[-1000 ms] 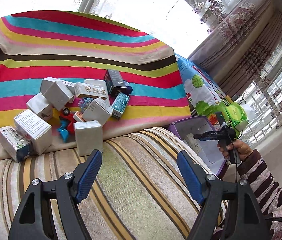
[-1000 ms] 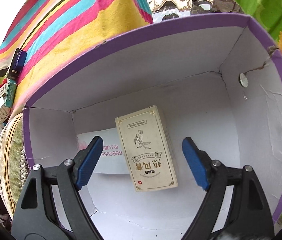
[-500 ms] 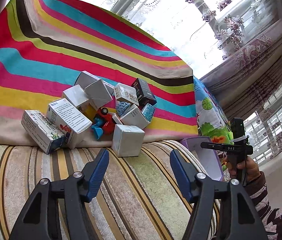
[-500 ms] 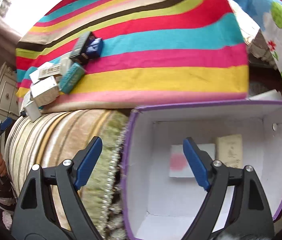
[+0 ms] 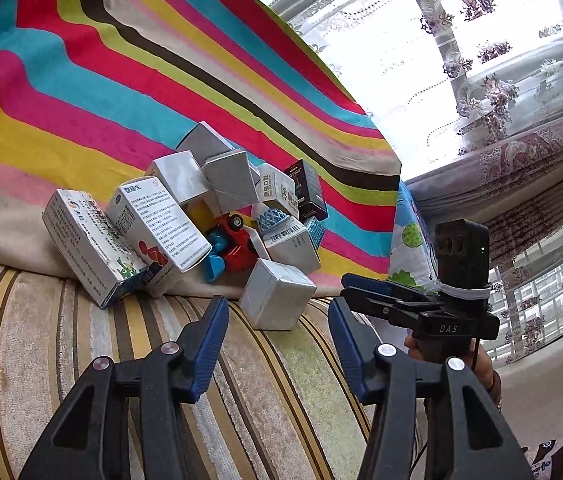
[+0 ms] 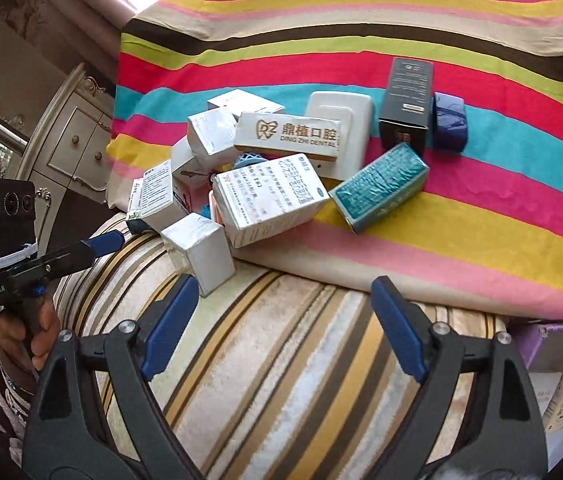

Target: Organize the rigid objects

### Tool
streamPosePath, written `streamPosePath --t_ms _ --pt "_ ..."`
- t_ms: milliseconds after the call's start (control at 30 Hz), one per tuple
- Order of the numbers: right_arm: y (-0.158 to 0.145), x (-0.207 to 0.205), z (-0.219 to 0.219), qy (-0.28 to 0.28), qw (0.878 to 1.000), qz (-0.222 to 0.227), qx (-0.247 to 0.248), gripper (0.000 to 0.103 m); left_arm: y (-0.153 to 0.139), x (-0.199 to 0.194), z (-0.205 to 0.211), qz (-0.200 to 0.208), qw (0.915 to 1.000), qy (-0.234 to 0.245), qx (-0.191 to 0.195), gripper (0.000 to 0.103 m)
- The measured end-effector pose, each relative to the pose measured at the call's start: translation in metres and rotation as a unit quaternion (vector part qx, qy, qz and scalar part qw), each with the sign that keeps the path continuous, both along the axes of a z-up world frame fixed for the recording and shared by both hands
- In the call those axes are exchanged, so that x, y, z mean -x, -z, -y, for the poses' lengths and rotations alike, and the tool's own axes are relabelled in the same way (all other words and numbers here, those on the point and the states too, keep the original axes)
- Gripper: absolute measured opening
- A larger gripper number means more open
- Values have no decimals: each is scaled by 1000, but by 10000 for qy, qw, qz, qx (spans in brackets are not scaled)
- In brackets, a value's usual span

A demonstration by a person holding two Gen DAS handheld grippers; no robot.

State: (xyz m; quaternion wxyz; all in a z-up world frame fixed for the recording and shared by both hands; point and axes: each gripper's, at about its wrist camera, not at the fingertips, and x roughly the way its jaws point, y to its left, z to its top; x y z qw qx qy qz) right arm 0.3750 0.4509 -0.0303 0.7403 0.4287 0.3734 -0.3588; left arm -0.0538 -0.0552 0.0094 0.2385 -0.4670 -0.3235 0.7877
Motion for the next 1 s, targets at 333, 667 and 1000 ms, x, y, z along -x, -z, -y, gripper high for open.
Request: streamPosePath --t_ms 333,667,1000 --pt "8 -44 32 -584 9981 -162 129 94 11 11 4 296 9975 -127 -629 53" --pt "25 -58 58 -1190 9920 -413 112 97 36 28 12 1331 9689 -1097 -1774 53" --pt "35 -60 60 -1390 9902 -132 -6 97 42 31 4 1603 9610 -1560 -1628 54"
